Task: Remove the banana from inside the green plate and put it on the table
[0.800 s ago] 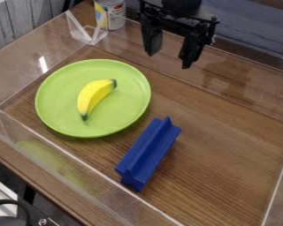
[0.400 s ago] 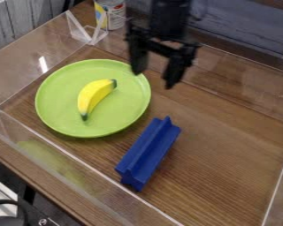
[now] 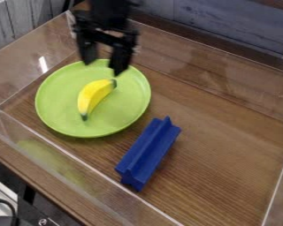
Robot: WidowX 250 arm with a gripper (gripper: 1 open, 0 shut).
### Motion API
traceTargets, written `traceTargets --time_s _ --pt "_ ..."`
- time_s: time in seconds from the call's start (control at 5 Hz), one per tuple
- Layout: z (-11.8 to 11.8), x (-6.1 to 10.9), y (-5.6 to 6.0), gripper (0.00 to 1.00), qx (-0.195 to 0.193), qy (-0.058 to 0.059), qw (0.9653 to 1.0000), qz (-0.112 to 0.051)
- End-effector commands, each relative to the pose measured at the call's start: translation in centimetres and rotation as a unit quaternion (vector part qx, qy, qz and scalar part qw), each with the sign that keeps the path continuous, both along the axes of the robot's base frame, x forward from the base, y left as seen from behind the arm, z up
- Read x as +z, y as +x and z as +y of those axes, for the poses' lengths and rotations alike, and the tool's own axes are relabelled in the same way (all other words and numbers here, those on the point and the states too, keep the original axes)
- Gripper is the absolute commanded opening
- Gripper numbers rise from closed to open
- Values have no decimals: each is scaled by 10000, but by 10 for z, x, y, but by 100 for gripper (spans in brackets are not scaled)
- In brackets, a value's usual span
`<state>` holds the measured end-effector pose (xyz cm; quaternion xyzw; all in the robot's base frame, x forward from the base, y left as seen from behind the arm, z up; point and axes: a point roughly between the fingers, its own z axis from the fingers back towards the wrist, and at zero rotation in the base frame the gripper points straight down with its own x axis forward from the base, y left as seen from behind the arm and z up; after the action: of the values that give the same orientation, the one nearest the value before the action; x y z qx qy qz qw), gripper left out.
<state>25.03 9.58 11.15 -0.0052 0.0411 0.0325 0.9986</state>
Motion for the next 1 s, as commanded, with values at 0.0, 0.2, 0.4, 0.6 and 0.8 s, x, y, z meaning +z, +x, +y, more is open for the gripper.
traceTargets --time_s 0.0,0.2,0.4,0.6,0.8 --pt "25 4 -4 100 54 94 9995 -303" --pt "35 -13 -6 100 99 59 9995 -307" --pt "38 -34 -2 100 114 -3 9995 -283" --pt "33 -41 0 100 195 -111 9992 -337" --pt "27 -41 1 100 223 -155 9990 -351"
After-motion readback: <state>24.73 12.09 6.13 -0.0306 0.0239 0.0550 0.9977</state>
